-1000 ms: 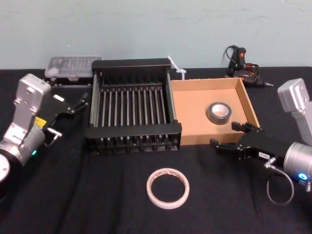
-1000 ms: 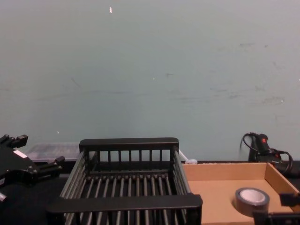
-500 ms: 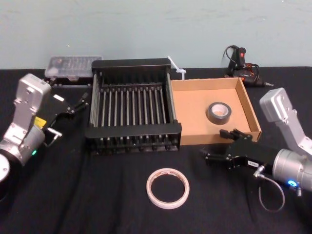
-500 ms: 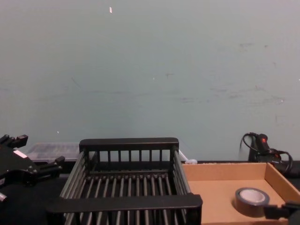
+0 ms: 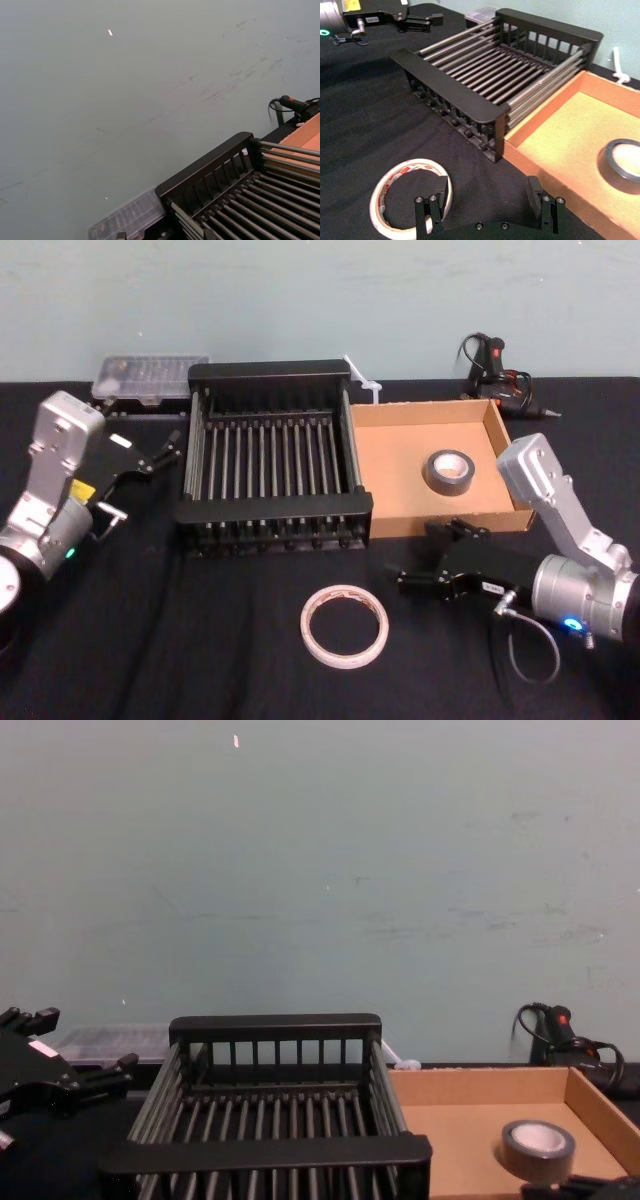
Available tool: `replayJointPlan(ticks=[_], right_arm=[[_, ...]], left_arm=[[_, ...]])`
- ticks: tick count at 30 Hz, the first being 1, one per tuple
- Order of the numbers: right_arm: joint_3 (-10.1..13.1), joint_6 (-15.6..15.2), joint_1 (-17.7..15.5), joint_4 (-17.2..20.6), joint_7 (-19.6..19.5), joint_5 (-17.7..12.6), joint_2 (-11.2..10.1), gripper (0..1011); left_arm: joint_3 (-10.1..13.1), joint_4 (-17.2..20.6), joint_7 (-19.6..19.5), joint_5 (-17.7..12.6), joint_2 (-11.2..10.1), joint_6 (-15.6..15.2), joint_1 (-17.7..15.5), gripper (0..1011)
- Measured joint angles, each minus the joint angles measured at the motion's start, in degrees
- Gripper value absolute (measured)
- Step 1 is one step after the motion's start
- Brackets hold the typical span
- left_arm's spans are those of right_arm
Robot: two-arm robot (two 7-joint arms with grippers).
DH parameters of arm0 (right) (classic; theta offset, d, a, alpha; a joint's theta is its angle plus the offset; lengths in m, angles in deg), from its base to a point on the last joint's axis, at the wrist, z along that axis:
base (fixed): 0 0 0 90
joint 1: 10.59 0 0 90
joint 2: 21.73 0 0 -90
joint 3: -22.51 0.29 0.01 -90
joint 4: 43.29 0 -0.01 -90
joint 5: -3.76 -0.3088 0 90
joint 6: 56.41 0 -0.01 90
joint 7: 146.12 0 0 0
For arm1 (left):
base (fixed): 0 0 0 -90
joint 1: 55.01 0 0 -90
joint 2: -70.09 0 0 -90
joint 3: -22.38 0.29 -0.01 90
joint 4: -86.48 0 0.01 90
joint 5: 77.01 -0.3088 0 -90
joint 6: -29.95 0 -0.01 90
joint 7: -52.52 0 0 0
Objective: Pick up the white tape and place it into the black box , Pick up the silver tape and place it into the brown box.
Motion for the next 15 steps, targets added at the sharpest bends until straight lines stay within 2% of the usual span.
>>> replayJointPlan(ticks=[15], right_arm=[[-2.41,-0.22,0.47,-0.78,0.5,2.12,1.91,1002]], left_arm=[[0.0,0.0,0.0,0.0,0.0,0.0,0.0,1001]])
